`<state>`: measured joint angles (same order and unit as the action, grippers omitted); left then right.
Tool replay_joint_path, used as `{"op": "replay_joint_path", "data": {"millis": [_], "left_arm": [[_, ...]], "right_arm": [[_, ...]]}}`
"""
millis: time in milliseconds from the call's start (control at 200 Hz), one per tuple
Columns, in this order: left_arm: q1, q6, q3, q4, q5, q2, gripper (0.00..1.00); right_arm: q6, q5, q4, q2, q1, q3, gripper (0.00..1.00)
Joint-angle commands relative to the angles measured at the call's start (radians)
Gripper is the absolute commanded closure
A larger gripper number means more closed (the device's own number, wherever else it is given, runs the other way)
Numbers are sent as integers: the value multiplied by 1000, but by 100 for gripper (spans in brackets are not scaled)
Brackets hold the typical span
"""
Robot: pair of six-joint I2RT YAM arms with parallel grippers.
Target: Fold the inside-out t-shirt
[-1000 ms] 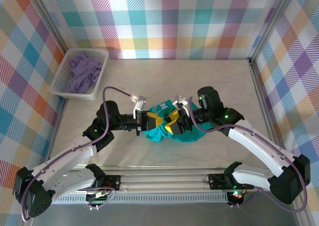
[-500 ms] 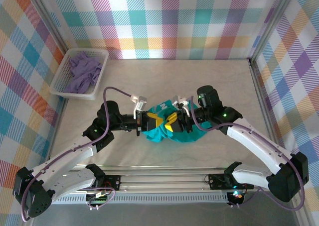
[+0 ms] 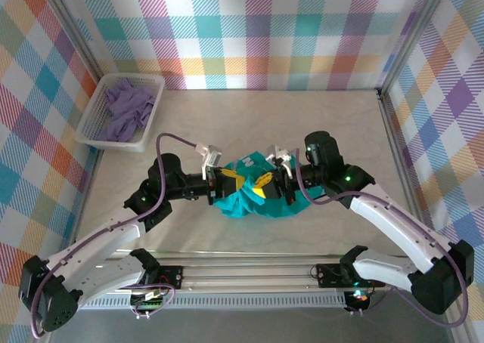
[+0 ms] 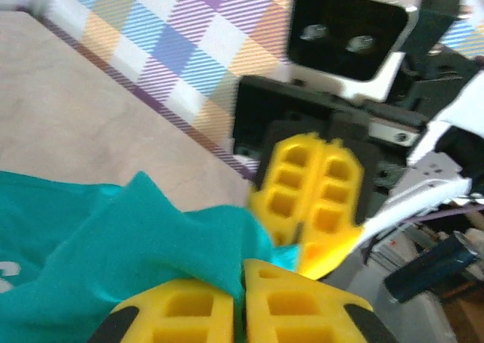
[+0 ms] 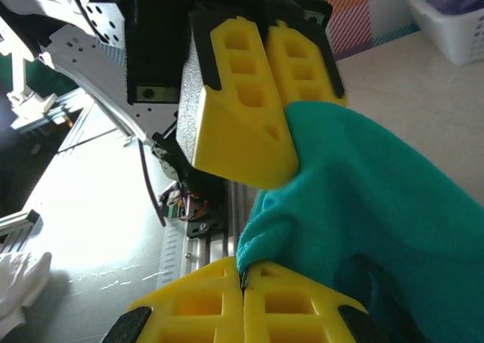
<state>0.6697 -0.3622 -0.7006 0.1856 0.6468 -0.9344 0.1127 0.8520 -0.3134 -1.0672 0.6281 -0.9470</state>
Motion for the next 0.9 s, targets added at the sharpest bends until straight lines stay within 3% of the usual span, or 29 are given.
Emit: {"op": "replay_joint_path", "data": {"millis": [0, 130, 185, 355, 475, 550, 660, 760, 800, 865, 895], "left_arm": [[-9, 12, 5, -77, -174, 54, 77], [-9, 3, -1, -162, -231, 81, 62], [-9, 10, -12, -191, -213, 75, 50], [-8, 85, -2, -224, -151, 56, 39], [-6, 90, 46, -131, -100, 67, 27], [0, 97, 59, -90, -76, 55, 26], [5, 110, 54, -74, -77, 5, 31], [7, 117, 29, -44, -75, -53, 46], [7, 115, 14, -34, -74, -73, 59], [6, 110, -4, -36, -117, -94, 93], [5, 108, -6, -42, -153, -98, 98]], "right_arm": [[-31, 5, 82, 67, -5, 40, 100], [-22, -40, 84, 49, 53, 39, 100], [-22, -60, 92, 38, 65, 35, 100], [-73, -116, 99, -6, 70, -15, 100], [-95, -75, 104, -7, 69, -32, 100], [-105, -48, 106, -5, 69, -46, 100], [-114, 2, 119, -10, 67, -68, 100], [-105, 55, 116, -32, 66, -92, 100], [-95, 62, 99, -48, 67, -105, 100], [-89, 59, 59, -71, 66, -128, 97], [-88, 45, 31, -76, 66, -138, 88]]}}
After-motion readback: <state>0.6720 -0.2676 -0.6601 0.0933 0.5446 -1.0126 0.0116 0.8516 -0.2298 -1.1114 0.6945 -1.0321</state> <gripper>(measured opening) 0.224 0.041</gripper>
